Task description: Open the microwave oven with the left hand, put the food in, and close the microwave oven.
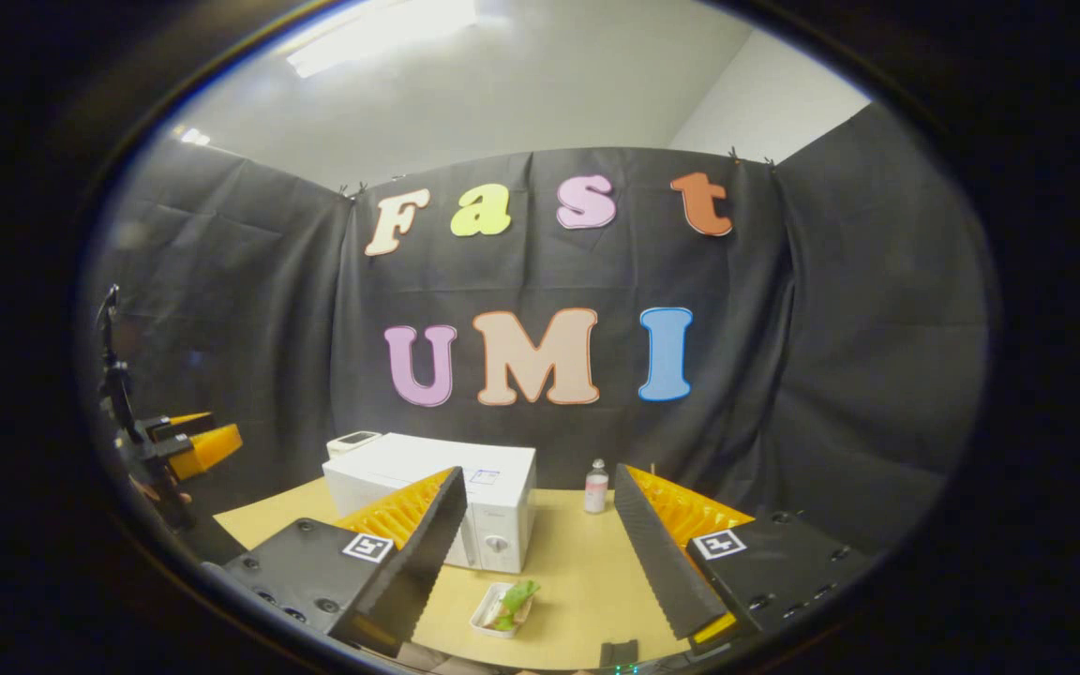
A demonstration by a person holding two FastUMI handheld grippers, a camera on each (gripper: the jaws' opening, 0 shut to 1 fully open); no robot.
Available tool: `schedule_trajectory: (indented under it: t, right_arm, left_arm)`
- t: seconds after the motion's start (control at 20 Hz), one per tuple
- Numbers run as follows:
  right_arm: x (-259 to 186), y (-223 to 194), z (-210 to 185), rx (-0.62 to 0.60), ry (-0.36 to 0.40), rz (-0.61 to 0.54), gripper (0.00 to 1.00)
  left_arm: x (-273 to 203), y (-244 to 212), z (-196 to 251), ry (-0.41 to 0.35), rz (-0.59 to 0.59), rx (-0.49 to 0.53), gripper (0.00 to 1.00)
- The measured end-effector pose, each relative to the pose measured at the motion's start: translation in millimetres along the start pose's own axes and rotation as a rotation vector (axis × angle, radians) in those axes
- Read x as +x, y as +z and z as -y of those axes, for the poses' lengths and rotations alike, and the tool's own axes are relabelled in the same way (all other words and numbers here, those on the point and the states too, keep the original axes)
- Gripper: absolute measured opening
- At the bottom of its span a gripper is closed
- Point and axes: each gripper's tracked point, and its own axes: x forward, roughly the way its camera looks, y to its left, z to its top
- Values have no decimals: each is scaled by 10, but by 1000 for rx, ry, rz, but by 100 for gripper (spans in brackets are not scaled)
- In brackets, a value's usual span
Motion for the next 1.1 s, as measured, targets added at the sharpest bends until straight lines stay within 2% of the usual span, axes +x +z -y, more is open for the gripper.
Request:
schedule_trajectory:
  t: [0.15,0.4,0.5,0.6,0.8,0.95,1.05,1.1]
  right_arm:
    - [-4,-5,-29,5,10,7,96]
    - [24,47,-42,46,30,30,96]
    - [35,49,-14,42,24,31,96]
    - [39,38,-10,35,19,27,99]
    - [51,-14,34,36,24,20,96]
    - [78,-80,119,55,19,18,96]
    - [100,-129,203,51,7,14,96]
    - [105,-134,254,43,-4,14,99]
  left_arm:
    - [31,-269,192,-36,-15,-1,95]
    - [155,-831,701,-159,-70,-81,95]
    - [224,-1087,844,-187,-101,-94,96]
    - [330,-1327,1013,-210,-122,-113,96]
    - [575,-1764,1206,-217,-146,-55,96]
    - [806,-1929,1384,-222,-95,-62,96]
    - [948,-2104,1515,-238,-102,-65,96]
    - [1019,-2191,1593,-248,-102,-66,96]
